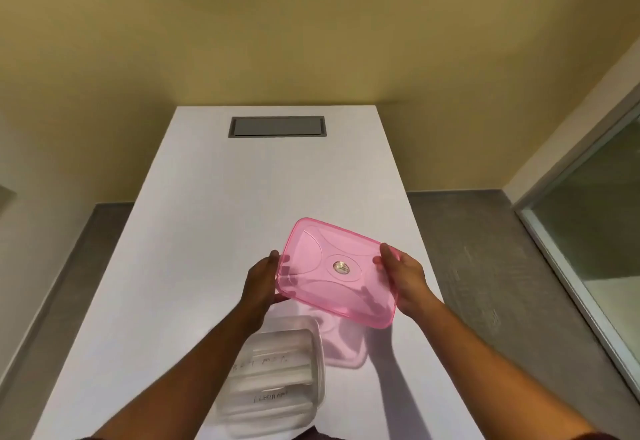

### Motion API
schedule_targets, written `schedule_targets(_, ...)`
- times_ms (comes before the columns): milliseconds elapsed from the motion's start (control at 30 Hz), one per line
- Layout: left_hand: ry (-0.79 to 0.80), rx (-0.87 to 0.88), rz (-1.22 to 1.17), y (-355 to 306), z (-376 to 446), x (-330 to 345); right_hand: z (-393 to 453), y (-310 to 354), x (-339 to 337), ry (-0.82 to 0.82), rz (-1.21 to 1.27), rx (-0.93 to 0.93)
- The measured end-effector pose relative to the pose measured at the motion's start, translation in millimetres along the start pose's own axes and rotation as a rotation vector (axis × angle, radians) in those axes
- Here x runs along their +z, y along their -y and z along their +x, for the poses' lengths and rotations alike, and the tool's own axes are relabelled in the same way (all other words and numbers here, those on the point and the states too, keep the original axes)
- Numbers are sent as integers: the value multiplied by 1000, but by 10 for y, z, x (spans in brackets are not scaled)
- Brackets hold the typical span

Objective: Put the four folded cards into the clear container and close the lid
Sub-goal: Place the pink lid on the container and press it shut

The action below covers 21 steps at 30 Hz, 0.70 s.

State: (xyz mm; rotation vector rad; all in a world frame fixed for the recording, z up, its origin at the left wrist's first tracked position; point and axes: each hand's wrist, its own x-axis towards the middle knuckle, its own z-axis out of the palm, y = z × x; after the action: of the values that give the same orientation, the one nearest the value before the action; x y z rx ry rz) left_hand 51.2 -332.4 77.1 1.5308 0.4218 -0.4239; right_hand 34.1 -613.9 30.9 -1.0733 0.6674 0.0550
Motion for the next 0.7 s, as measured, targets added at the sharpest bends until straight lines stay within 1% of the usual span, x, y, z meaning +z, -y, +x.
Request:
schedule_targets(100, -69, 16, -54, 123, -180, -283, -143, -161, 281, 30, -58, 30)
schedule_targets(200, -88, 27, -24, 295, -282, -559, -300, -317, 520, 73, -105, 66)
schedule_targets(300, -123, -12, 56, 476, -332, -838, -454, -506, 695, 102, -109, 103)
schedule_targets(400, -139, -56, 41, 582, -380, -1067, -574, -767, 819, 4, -132, 91)
schedule_targets(500, -173, -54, 26, 708, -380, -1238, -692, -994, 855, -114, -255, 28)
schedule_targets(600, -243, -49, 62, 813, -363, -1377, -743, -1186, 829, -109, -397, -41)
schedule_targets(700, -277, -34, 170, 846, -378, -1427, -813, -1315, 866, -86, -490, -98)
